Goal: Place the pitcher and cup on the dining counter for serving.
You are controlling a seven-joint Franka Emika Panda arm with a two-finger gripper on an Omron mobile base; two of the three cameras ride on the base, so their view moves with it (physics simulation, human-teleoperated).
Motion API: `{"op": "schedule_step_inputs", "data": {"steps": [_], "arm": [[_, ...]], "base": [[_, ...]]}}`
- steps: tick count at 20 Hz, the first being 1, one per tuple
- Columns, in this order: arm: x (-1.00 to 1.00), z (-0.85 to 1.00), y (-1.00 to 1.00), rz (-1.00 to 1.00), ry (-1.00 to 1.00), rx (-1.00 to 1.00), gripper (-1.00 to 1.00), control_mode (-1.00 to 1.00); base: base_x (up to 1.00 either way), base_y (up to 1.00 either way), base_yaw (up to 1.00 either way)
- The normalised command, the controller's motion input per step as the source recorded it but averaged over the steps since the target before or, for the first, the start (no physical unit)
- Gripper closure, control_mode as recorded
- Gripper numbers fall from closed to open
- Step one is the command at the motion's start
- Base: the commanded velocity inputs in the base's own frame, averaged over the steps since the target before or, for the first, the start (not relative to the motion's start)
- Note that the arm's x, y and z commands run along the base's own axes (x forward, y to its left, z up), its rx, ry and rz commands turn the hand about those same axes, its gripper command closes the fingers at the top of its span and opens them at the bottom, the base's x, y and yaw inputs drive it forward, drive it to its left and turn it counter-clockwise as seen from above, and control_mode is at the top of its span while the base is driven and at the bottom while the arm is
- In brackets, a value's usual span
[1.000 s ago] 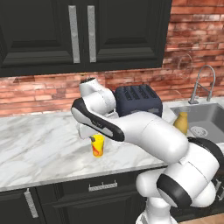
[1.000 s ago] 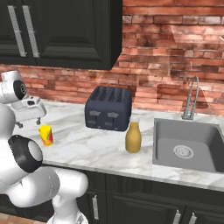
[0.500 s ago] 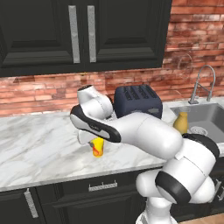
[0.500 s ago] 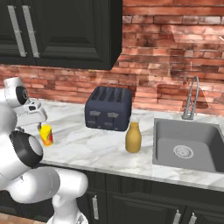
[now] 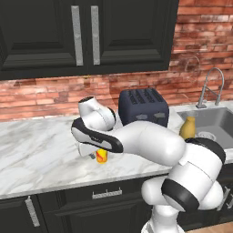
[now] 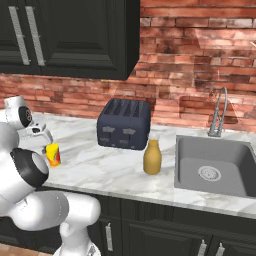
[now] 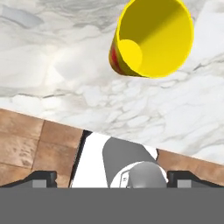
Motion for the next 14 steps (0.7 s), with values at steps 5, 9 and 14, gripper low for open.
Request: {"op": "schedule_step_inputs", "data": {"steps": [5,9,14], "arm": [[0.04,-0.16,0.02,0.00,0.00,0.00,-1.00,-1.00],[0.06,-0.01,0.00,0.00,-0.02,0.00,-1.00,-1.00],[-0.07,0.36,0.00,0.00,-0.12,0.04,-1.00,-1.00]], "base": [[0.00,0.00,0.00],[0.00,0.00,0.00],[0.00,0.00,0.00]]}}
